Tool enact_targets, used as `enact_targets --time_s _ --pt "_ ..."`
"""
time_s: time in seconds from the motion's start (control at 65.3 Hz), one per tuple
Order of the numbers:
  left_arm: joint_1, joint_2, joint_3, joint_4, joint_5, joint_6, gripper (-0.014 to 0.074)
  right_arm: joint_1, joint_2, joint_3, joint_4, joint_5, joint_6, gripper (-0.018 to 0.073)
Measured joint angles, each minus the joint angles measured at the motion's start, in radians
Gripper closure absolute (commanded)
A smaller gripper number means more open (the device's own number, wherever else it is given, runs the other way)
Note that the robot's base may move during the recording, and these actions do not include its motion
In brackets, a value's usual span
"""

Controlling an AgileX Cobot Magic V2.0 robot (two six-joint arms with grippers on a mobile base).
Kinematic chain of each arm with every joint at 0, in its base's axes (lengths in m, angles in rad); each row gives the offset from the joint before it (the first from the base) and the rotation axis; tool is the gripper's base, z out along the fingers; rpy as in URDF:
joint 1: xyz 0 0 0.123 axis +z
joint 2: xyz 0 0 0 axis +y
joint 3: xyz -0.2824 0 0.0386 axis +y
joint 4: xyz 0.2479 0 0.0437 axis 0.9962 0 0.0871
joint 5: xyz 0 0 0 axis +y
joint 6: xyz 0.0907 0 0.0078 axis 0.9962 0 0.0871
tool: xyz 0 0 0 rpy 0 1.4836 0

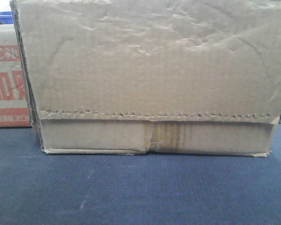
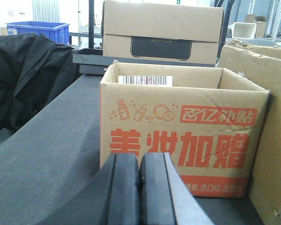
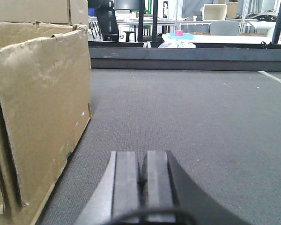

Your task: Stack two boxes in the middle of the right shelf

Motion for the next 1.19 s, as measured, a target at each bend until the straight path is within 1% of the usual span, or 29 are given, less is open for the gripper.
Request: enact_targets --time_s 0.429,0.597,0.781,0.889,0.996,1.042,1.103,1.195 --pt "0.000 0.000 0.000 0.000 0.000 0.000 0.0708 0.000 0.000 0.000 0.000 0.000 0.000 0.0713" --pt "0.000 0.000 0.000 0.000 -0.047 0.000 0.0708 0.000 0.000 0.000 0.000 0.000 0.000 0.0713" --pt "0.000 0.000 0.000 0.000 -0.057 0.000 0.0708 0.000 0.000 0.000 0.000 -0.020 0.000 0.0713" --pt "0.000 0.000 0.000 -0.003 -0.081 0.000 0.0708 0.000 0.000 0.000 0.000 -0.060 0.000 0.0713" --pt "0.000 0.000 0.000 -0.007 -0.144 0.000 0.0708 0.000 0.000 0.000 0.000 -0.140 0.000 0.0713" --pt "0.000 0.000 -0.013 -0.009 -0.144 0.000 0.0708 0.000 -0.001 -0.011 0.000 -0.149 0.000 0.0713" --pt "0.000 0.000 -0.061 -0.015 -0.124 0.000 0.0708 0.000 -0.001 -0.053 0.000 -0.123 0.000 0.0713" --pt "0.000 -0.002 -0.177 -0.007 -0.068 0.002 0.0708 0.000 -0.004 -0.176 0.000 -0.084 0.000 0.0713"
